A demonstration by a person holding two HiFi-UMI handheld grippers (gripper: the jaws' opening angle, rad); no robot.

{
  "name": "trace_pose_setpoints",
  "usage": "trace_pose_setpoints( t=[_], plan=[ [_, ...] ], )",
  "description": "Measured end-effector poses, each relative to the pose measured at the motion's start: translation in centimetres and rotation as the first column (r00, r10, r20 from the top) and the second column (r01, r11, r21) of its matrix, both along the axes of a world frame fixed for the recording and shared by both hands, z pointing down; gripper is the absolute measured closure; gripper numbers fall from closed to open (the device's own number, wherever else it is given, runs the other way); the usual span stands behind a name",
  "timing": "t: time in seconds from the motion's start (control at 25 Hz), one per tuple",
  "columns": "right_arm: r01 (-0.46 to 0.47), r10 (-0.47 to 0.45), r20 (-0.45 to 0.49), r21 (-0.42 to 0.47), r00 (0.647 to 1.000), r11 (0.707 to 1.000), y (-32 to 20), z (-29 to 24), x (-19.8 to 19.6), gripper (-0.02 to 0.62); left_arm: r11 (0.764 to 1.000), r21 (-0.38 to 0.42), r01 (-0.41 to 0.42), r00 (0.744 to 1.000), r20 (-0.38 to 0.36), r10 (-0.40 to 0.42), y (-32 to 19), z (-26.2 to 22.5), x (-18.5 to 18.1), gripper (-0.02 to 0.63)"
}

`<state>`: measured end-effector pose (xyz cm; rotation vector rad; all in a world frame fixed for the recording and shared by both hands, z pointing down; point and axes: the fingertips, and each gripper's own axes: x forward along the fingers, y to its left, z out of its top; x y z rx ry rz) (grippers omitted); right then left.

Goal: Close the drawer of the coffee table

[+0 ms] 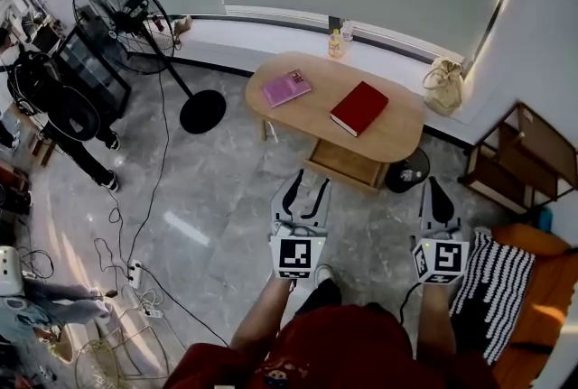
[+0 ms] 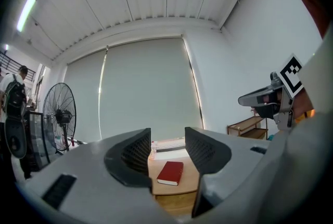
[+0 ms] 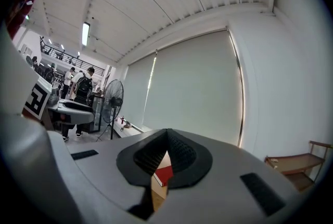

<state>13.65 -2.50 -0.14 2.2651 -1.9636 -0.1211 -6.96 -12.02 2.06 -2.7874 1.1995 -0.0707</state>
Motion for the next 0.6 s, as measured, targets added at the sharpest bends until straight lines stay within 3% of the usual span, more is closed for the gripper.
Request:
trace_pose_setpoints(
  t=[0.28,0.6],
  plan=[
    [-0.031,0.031,-0.01,-0.017,0.999,0.999,-3.6,0.2,0.5,0.598,1.0,-0.014,-0.024,1.0,-0.008,0.024,-4.6,0.4,0.7,0.405],
    [-0.043,0.043,0.006,-0.007,0.999,0.999,-5.9,0.7,3.9,0.598,0.999,-0.002,-0.046,0.999,0.018,0.046,-6.9,0.3,4.5,0.405]
  ],
)
